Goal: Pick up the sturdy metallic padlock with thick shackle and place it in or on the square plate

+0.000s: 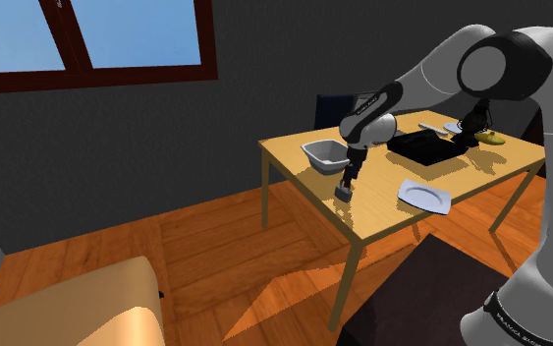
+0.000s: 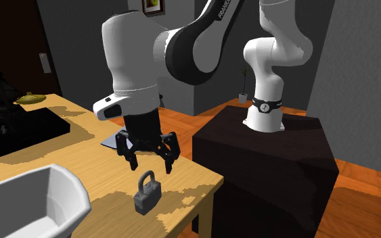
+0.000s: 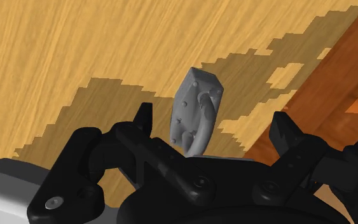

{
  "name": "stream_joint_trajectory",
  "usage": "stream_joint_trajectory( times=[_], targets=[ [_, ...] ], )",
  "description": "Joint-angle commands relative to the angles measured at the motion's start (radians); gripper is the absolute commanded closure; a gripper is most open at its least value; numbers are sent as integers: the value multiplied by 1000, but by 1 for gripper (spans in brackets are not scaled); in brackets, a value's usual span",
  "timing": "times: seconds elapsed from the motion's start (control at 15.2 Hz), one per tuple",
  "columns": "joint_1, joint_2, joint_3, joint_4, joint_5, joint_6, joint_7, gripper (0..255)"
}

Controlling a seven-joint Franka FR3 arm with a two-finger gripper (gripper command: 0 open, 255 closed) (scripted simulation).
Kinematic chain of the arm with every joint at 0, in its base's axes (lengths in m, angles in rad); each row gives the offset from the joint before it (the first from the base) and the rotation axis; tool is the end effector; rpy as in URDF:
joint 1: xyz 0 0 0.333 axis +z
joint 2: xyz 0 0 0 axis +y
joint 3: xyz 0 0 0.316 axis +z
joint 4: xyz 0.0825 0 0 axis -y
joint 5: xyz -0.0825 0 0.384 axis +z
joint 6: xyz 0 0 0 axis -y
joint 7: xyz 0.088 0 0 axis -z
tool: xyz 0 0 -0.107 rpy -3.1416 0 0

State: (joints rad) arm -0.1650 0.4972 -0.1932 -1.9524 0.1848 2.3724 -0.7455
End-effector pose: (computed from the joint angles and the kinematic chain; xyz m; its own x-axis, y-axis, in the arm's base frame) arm 0.5755 -0.2093 0.2201 0.9631 0.2675 -0.0287 0.2653 -0.9620 -0.0644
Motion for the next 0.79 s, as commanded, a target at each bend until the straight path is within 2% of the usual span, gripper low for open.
stream_joint_trajectory(
  times=[0.0, 0.66, 0.73],
  targets=[
    [-4, 19, 4, -6, 7, 24, -7, 0],
    [-7, 44, 10, -7, 15, 50, -12, 0],
    [-7, 44, 10, -7, 15, 50, -12, 255]
  ],
)
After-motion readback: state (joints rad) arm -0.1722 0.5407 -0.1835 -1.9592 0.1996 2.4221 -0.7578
